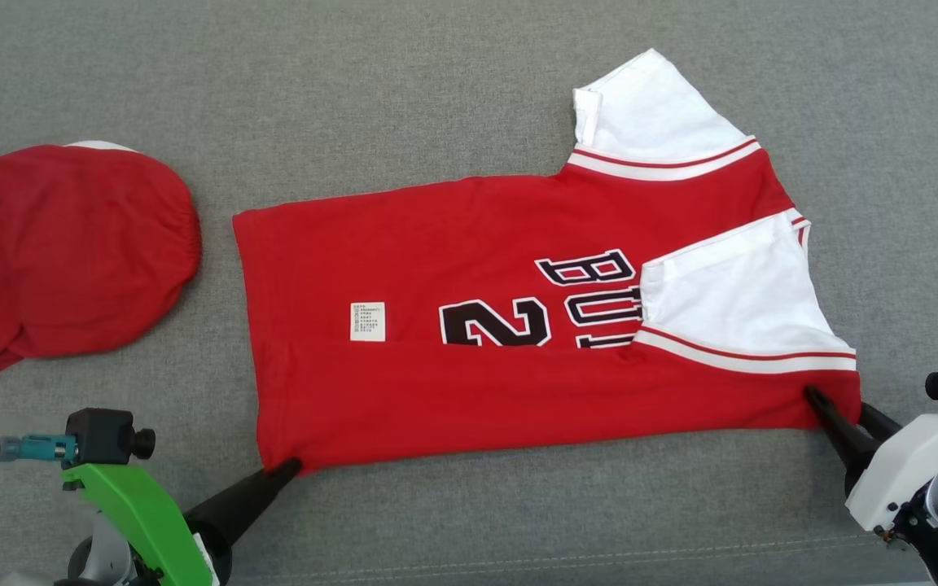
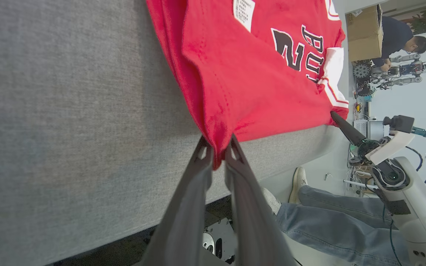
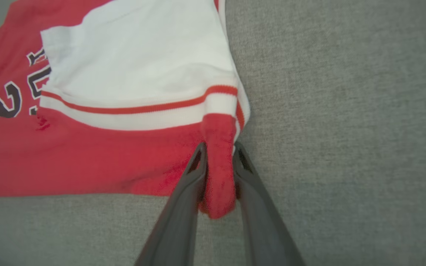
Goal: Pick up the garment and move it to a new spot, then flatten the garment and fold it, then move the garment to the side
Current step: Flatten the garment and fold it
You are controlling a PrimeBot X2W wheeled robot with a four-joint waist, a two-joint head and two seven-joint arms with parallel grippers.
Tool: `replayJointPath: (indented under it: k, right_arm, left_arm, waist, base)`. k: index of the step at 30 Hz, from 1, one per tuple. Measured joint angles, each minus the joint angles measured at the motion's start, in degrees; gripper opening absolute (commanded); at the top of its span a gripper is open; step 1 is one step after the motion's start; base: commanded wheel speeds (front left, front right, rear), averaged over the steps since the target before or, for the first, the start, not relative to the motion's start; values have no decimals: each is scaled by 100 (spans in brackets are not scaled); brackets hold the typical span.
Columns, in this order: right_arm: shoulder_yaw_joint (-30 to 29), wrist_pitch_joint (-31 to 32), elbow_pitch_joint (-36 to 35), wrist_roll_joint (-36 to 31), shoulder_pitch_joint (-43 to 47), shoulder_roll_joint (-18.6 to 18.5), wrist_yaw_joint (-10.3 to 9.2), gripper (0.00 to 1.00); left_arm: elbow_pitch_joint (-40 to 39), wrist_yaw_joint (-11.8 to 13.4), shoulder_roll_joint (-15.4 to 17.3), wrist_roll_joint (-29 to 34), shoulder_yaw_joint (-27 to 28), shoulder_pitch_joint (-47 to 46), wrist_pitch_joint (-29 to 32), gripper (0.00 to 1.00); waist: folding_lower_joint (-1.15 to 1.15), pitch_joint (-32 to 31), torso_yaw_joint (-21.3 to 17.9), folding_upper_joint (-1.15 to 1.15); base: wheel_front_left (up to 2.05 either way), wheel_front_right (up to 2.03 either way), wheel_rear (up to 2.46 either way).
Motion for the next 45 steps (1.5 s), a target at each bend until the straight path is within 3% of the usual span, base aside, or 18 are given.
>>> replayJointPath:
  k: [1,2,9,16,20,26,31,45]
  right_arm:
    - [0,5,-11,-9,2,-12,-5,100]
    - [18,30,-31,-66,6,-64,-35,100]
    - [12,149,-464,-369,-80,-400,-105,100]
    - [-342,369,-1218,-636,-1015,-929,-253,100]
    - [-430,561,-1419,-760,-1539,-1148,-353,100]
    - [-352,654,-1483,-1106,-2639,-1140,-476,100]
    - [51,806,-1214,-1304,-3428,-827,-500,100]
    - [636,992,-315,-1670,-4172,-614,-389,100]
  left_arm:
    - [-13,-19,18,1,-31,3,3,98]
    - [-24,-21,37,3,-62,9,26,100]
    - [-170,-18,326,385,-37,82,-52,100]
    - [-398,88,906,973,525,-101,-312,100]
    - [-602,94,1018,1152,597,-639,-312,100]
    - [-536,94,798,1397,393,-1695,-269,100]
    - [-157,57,368,1674,-4,-2596,-288,100]
    - [982,-157,-188,1933,-336,-3389,-463,100]
  waist:
    - [0,20,7,0]
    - [0,42,14,0]
    - [0,245,53,0]
    - [0,527,57,0]
    - [0,744,77,0]
    - [0,1134,177,0]
    - [0,1528,348,0]
    - [0,1965,709,0]
  base:
    - [0,0,0]
    - [0,0,0]
    - [0,0,0]
    - [0,0,0]
    - [0,0,0]
    - [0,0,0]
    - [0,0,0]
    - [0,0,0]
